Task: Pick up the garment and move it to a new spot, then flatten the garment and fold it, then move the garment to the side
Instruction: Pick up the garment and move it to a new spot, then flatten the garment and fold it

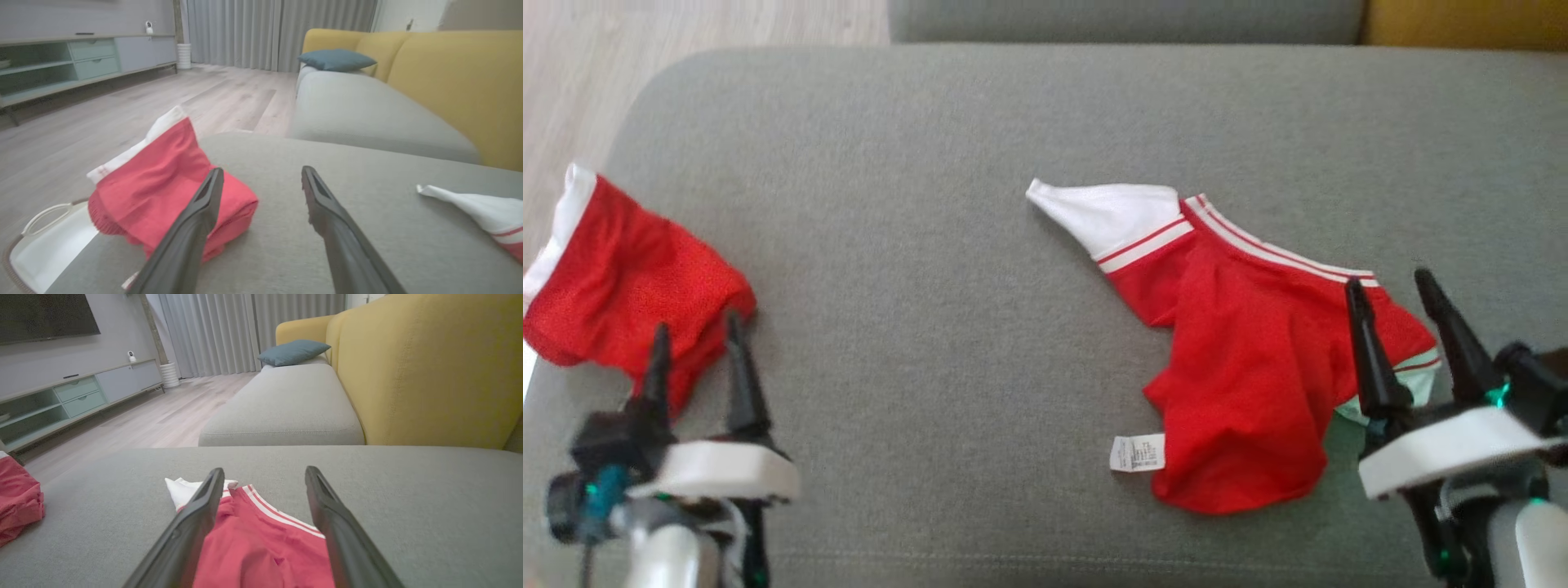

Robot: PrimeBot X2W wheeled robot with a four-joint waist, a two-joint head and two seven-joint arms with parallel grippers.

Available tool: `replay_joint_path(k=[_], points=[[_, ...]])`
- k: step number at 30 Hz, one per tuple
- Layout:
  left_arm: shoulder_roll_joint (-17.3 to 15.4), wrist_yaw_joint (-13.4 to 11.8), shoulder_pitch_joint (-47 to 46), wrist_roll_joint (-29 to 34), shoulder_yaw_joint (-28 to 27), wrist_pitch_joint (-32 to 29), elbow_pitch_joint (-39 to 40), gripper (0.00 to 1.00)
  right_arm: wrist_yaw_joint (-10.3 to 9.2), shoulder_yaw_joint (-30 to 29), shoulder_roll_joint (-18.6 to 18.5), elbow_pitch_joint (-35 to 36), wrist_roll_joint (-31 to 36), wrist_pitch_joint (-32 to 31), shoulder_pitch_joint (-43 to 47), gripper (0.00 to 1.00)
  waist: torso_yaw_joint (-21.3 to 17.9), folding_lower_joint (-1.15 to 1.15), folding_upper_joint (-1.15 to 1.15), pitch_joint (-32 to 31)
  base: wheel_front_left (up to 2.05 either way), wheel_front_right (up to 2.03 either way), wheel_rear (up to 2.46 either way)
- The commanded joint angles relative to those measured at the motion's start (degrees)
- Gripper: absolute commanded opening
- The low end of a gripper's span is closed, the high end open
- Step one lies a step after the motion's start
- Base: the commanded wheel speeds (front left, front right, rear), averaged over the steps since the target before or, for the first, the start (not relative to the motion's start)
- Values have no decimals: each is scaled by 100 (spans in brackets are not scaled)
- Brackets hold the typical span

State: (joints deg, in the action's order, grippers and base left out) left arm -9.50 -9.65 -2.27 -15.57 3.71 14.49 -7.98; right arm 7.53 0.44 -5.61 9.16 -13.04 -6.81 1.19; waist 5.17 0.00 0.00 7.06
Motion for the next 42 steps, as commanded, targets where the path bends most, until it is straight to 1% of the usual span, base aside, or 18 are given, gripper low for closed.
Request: replay_joint_path(k=[1,5,10,16,22,42], points=[[-56,-65,-103,102,-110,50,349,100,-4,95,3,169,15,44,-20,100,-84,0,0,-131,0,0,0],[7,-137,257,327,180,-35,923,100,-4,92,31,127,34,34,108,100,-200,0,0,-315,0,0,0],[4,-143,517,528,499,-273,1252,100,-4,145,64,88,49,-1,269,100,-375,0,0,-553,0,0,0],[-15,-116,638,591,680,-415,1251,100,-4,210,88,104,67,-48,414,100,-568,0,0,-731,0,0,0],[-41,-102,641,608,767,-504,1191,100,-4,214,109,149,84,-73,527,100,-654,0,0,-782,0,0,0],[-96,-118,531,539,823,-462,1056,100,-4,266,132,171,95,-113,522,100,-677,0,0,-734,0,0,0]])
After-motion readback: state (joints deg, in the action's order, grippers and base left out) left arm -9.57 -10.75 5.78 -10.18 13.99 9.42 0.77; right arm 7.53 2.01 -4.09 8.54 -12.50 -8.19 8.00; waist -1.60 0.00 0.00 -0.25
